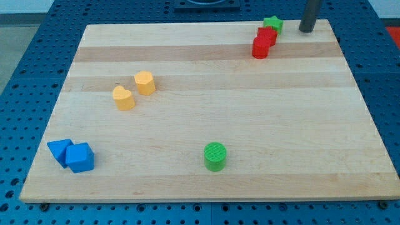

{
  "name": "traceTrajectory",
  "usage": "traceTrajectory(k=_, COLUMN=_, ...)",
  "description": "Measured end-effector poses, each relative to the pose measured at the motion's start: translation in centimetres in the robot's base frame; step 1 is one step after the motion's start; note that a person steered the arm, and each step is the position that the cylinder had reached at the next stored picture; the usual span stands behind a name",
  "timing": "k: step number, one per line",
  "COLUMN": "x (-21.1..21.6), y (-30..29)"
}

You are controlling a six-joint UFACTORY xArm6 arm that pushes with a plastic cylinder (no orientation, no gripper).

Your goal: Push the red blocks along with the green star to the center of the board

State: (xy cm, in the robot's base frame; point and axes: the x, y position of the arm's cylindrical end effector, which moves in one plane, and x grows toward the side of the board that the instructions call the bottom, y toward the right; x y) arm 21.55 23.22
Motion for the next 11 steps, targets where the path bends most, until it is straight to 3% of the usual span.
traceTrajectory(k=4, x=-1.4, y=-7.6)
traceTrajectory(k=11, x=6.7, y=-20.9)
